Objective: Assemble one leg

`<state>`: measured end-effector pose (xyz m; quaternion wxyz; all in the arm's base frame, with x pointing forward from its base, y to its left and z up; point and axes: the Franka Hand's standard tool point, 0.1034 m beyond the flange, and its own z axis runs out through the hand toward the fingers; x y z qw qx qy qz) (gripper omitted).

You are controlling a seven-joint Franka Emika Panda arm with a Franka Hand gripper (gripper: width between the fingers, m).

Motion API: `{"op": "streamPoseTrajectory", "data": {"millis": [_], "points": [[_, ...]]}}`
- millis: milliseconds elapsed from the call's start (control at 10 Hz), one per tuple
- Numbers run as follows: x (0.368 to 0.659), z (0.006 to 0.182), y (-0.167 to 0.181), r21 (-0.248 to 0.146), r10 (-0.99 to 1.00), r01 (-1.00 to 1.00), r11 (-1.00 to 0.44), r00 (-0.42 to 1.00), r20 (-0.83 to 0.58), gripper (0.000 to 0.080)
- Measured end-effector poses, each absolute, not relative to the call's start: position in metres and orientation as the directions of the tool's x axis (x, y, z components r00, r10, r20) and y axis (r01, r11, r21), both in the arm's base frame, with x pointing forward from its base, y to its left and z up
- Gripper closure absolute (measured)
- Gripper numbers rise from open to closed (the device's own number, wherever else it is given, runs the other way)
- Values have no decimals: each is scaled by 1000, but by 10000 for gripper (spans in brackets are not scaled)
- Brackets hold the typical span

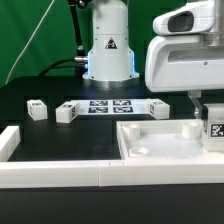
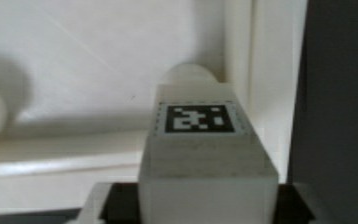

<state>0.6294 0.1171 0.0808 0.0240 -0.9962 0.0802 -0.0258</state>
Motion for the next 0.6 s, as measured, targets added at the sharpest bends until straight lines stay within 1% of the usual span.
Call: {"op": "streamPoseTrajectory", "data": {"millis": [200, 400, 600], "points": [[628, 79, 116, -56, -425, -423, -904, 904, 34, 508], [628, 79, 115, -55, -678, -676, -735, 735, 24, 508], [628, 79, 111, -67, -762, -761, -646, 647, 1, 508]]}}
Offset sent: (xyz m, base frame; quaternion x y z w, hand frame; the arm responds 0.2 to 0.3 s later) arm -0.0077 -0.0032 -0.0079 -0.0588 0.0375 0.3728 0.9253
